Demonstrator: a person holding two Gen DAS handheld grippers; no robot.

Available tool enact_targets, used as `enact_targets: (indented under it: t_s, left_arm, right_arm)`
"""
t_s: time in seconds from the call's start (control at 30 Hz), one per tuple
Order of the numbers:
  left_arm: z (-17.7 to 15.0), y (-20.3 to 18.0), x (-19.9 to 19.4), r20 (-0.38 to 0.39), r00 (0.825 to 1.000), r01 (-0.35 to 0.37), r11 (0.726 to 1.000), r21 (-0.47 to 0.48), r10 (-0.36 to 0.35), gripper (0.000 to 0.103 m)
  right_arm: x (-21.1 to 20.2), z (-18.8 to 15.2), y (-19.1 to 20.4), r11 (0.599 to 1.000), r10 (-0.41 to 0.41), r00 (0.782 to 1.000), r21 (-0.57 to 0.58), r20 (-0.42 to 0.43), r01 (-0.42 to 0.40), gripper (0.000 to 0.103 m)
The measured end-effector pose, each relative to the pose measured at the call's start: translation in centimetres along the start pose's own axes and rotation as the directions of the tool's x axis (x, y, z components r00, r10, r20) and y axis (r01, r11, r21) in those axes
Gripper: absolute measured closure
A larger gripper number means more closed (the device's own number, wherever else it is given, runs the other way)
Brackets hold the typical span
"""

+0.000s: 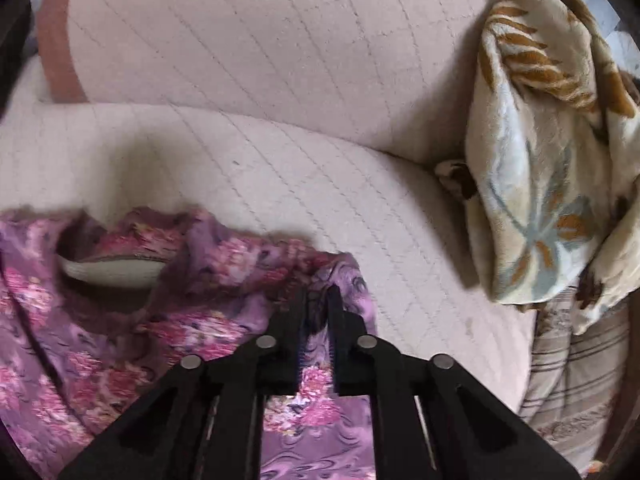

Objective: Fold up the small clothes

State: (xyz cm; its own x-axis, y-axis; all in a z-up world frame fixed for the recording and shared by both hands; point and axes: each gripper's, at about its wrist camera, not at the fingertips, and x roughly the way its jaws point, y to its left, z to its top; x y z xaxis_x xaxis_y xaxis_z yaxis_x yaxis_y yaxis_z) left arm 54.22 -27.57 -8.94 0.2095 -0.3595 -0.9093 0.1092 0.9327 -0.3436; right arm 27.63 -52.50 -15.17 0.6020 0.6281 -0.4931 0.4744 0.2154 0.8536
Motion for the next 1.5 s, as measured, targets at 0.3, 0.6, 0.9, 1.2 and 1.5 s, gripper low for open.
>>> enact_targets:
  t_s: [0.3,0.6,0.9,1.2,1.5]
  left_arm:
    - [-2.9,0.7,-12.0,0.059,0.974,0.217,0.976,0.007,-0.217,0.044]
    - [-24.0,11.1,-26.7,0.318,0.948,0.001,0.998,0.065,-0.022,0.023]
    - [-41.9,18.3,-31.8,0.452,0.887,-0.049,0.994,-0.101,0.090,0.023]
    - [-49.4,13.9,-37.2,0.548,0.836,-0.025,1.000,0.007,0.017,0.023]
    - [-50.3,10.5,-43.9,0.637,0.771,-0.067,0.992,0.108,-0.017,0.014]
  right_arm:
    - [0.0,0.3,0.0,1.000,0.002,1.000,0.003,0.000,-0.002,0.092]
    - [-2.6,-3.7,7.7,0.907,-0.231,0.958,-0.319,0.170,0.275,0.048]
    - [-10.3,-14.0,4.5,0.892,-0.072,0.951,-0.408,0.301,0.196,0.016]
    - [-18.7,-31.1,4.3,0.796,0.049,0.921,-0.571,0.387,0.198,0.016]
    - [-27.1,-37.6,13.0,0.675,0.126,0.881,-0.690,0.456,0.261,0.003]
